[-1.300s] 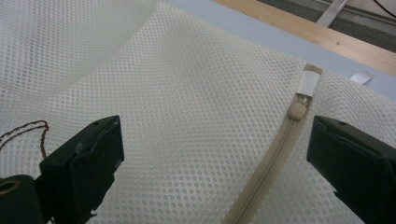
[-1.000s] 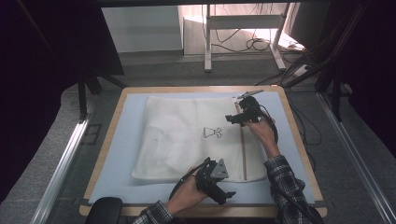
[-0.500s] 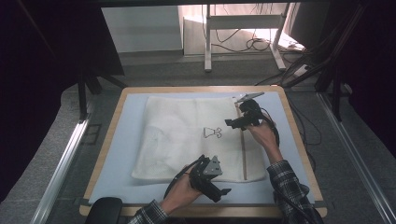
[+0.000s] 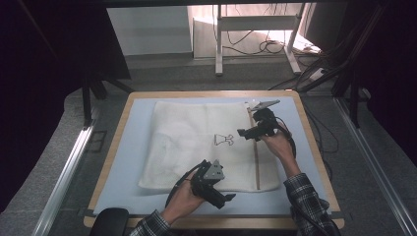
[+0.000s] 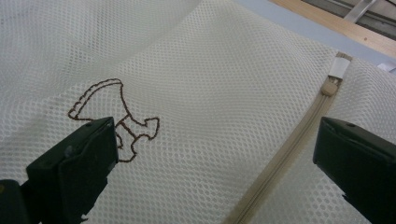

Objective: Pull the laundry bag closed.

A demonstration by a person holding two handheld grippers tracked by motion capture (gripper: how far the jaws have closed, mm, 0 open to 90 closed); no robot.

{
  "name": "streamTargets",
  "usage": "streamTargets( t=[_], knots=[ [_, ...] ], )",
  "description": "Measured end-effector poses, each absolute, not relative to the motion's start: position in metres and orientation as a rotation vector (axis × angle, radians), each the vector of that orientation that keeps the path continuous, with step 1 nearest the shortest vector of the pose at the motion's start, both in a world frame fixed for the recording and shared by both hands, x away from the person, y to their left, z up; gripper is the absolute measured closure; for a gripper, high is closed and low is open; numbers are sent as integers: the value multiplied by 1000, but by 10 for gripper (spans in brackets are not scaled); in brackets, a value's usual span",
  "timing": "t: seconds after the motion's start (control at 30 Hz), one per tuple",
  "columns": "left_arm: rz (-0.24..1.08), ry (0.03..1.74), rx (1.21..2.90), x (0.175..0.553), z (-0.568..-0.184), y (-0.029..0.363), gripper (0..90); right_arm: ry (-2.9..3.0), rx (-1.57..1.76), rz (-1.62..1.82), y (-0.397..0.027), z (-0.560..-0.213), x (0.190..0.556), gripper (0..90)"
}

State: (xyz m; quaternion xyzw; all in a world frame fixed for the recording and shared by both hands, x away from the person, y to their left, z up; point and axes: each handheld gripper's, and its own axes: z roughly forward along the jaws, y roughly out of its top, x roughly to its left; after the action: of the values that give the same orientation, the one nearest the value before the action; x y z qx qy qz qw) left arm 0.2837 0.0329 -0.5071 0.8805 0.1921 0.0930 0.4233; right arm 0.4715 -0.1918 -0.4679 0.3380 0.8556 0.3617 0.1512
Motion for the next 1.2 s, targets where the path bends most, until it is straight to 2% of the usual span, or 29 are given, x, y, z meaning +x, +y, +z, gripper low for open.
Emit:
streamTargets(
  t=[0.73,1.2],
  knots=[
    [331,525,2226,285,-503,67,20,2461,911,1016,-192,-461,446,0],
    [336,572,2194,283,-501,86,20,2450,877,1038,-193,-459,428,0]
  ],
)
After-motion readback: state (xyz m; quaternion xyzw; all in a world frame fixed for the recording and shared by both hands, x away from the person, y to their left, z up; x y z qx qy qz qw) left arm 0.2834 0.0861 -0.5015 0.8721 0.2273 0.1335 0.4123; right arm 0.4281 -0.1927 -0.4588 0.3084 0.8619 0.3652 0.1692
